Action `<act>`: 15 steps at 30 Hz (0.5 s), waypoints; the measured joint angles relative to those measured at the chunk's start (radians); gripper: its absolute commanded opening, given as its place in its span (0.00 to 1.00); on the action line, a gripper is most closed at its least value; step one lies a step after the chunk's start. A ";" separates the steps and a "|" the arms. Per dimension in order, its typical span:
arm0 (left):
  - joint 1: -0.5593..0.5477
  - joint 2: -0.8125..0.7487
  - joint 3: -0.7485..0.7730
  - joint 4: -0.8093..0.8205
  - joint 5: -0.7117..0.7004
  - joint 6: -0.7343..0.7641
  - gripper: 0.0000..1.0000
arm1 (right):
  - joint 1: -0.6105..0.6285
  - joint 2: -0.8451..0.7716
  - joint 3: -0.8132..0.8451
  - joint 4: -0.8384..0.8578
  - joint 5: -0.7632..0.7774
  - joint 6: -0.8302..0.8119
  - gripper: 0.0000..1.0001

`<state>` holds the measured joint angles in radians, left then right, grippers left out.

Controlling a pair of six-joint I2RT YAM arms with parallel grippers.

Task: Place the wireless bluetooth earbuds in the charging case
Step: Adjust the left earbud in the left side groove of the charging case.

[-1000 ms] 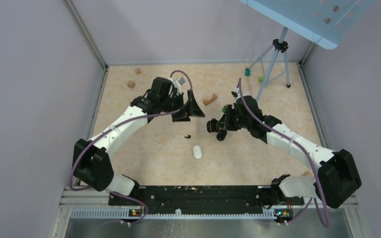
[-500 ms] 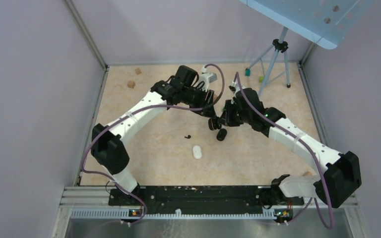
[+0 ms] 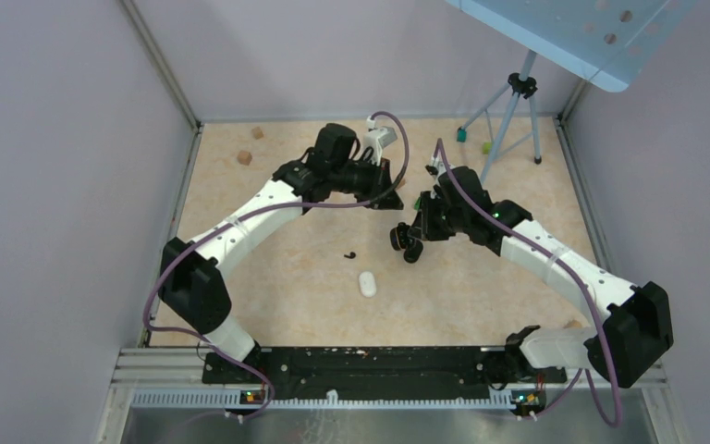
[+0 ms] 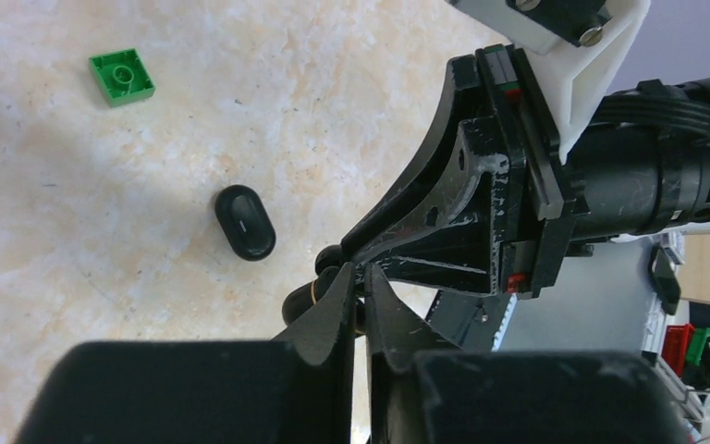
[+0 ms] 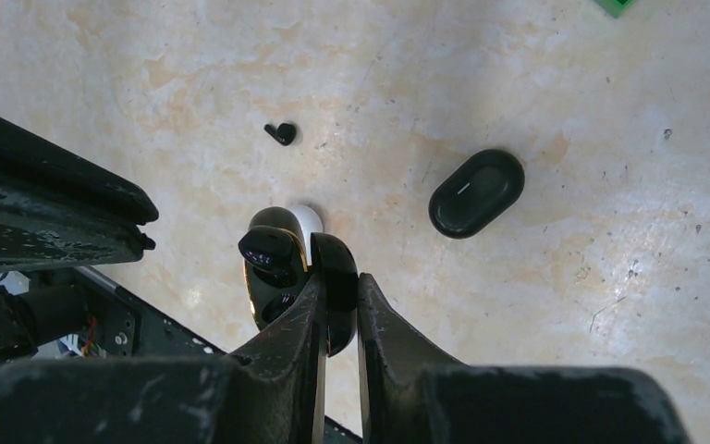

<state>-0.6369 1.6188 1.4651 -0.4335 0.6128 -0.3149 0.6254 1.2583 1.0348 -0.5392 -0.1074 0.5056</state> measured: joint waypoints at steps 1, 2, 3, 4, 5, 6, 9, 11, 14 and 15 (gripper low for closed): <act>0.000 0.000 -0.006 0.014 0.006 -0.005 0.04 | 0.000 0.000 0.000 0.000 -0.001 0.000 0.00; 0.000 0.000 -0.012 0.029 0.013 -0.012 0.00 | 0.000 0.000 0.000 0.000 -0.003 0.000 0.00; 0.000 0.000 -0.018 0.044 0.021 -0.021 0.00 | 0.000 0.000 0.000 0.000 -0.003 0.000 0.00; 0.000 0.001 -0.023 0.053 0.028 -0.030 0.00 | 0.000 0.000 0.000 0.000 -0.004 0.000 0.00; 0.000 0.002 -0.027 0.061 0.034 -0.035 0.00 | 0.000 0.000 0.000 0.000 -0.005 0.000 0.00; 0.000 0.003 -0.029 0.069 0.042 -0.045 0.00 | 0.000 0.000 0.000 0.000 -0.006 0.001 0.00; 0.000 0.009 -0.037 0.090 0.066 -0.066 0.00 | 0.000 0.000 0.000 0.000 -0.008 0.001 0.00; 0.000 0.010 -0.047 0.094 0.080 -0.076 0.00 | 0.000 0.000 0.000 0.000 -0.008 0.002 0.00; 0.000 0.011 -0.067 0.095 0.096 -0.085 0.00 | 0.000 0.000 0.000 0.001 -0.008 0.002 0.00; 0.000 0.011 -0.072 0.095 0.100 -0.089 0.00 | 0.000 0.000 0.000 0.001 -0.007 0.002 0.00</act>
<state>-0.6369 1.6299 1.3933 -0.3382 0.7124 -0.4034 0.6254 1.2579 1.0344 -0.5385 -0.1146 0.5072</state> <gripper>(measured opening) 0.003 0.129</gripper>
